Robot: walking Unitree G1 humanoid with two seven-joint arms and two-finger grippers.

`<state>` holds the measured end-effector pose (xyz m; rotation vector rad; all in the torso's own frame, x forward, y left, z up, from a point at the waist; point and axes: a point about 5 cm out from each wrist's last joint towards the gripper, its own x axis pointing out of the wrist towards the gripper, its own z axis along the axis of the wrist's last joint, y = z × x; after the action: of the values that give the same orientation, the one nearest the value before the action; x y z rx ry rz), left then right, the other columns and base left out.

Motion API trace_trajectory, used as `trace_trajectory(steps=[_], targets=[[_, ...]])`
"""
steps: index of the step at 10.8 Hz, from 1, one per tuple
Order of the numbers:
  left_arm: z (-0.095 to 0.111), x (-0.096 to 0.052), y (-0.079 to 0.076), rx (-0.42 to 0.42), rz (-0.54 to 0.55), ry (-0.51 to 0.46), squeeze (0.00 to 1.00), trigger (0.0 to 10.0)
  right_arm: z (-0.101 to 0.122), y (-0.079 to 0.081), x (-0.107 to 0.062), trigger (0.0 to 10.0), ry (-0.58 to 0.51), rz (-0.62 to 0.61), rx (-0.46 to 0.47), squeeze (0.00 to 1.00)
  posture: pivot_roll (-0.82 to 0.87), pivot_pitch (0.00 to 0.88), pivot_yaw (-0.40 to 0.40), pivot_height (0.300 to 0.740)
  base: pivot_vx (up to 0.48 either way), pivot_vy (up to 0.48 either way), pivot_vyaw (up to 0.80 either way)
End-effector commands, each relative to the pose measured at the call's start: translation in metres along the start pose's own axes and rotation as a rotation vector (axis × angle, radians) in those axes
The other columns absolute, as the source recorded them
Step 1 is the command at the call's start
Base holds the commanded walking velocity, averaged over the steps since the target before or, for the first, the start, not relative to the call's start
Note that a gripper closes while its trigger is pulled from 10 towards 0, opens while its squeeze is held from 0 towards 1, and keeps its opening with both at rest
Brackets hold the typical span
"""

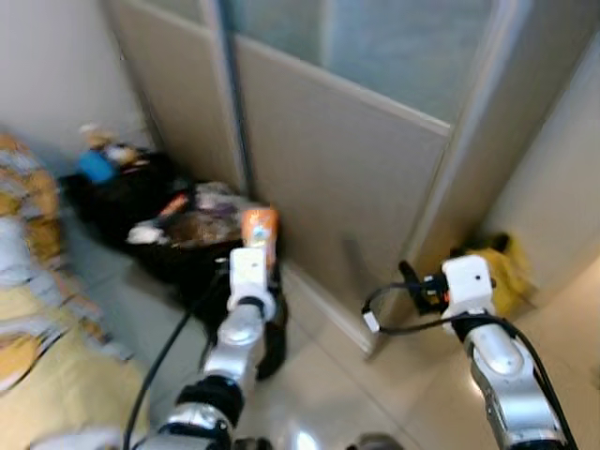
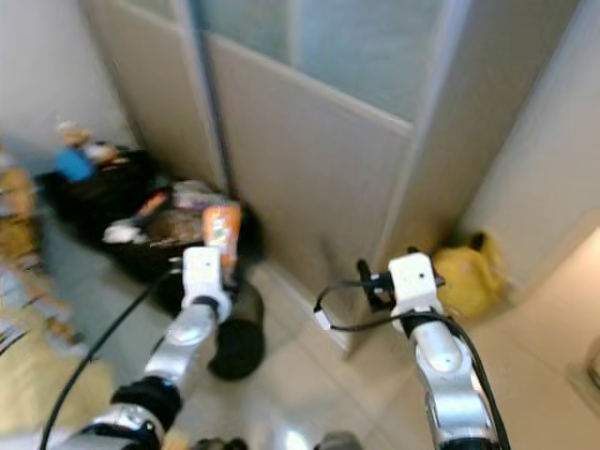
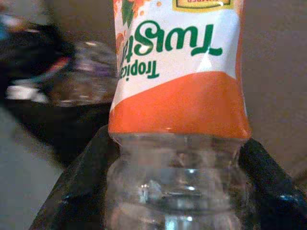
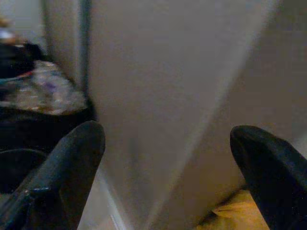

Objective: Clean up the room

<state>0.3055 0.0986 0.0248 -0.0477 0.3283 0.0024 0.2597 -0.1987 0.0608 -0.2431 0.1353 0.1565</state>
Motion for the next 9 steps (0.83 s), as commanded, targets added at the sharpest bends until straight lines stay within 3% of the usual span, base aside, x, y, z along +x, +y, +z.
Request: trace_trajectory(steps=[1,3,5,9], targets=[[0.005,0.002,-0.001,0.000,0.013,-0.010,0.00,10.0,-0.001,0.003,0.004,10.0,0.017,0.016,0.012,0.00,-0.30,0.033,0.035,0.727,0.000,0.000,0.59],[0.021,0.007,-0.008,0.082,-0.031,-0.059,0.00,10.0,0.000,0.015,0.007,10.0,0.010,0.040,0.045,0.00,-0.29,0.019,0.055,0.727,0.197,-0.135,0.00],[0.023,0.010,-0.004,0.055,0.001,-0.042,0.00,10.0,0.000,0.020,0.007,10.0,0.006,0.046,0.053,0.00,-0.29,0.015,0.064,0.727,0.403,-0.253,0.00],[0.025,0.010,-0.013,0.072,-0.020,-0.049,0.00,10.0,-0.002,0.021,0.005,10.0,0.011,0.038,0.063,0.00,-0.30,0.027,0.072,0.727,0.413,-0.180,0.00]])
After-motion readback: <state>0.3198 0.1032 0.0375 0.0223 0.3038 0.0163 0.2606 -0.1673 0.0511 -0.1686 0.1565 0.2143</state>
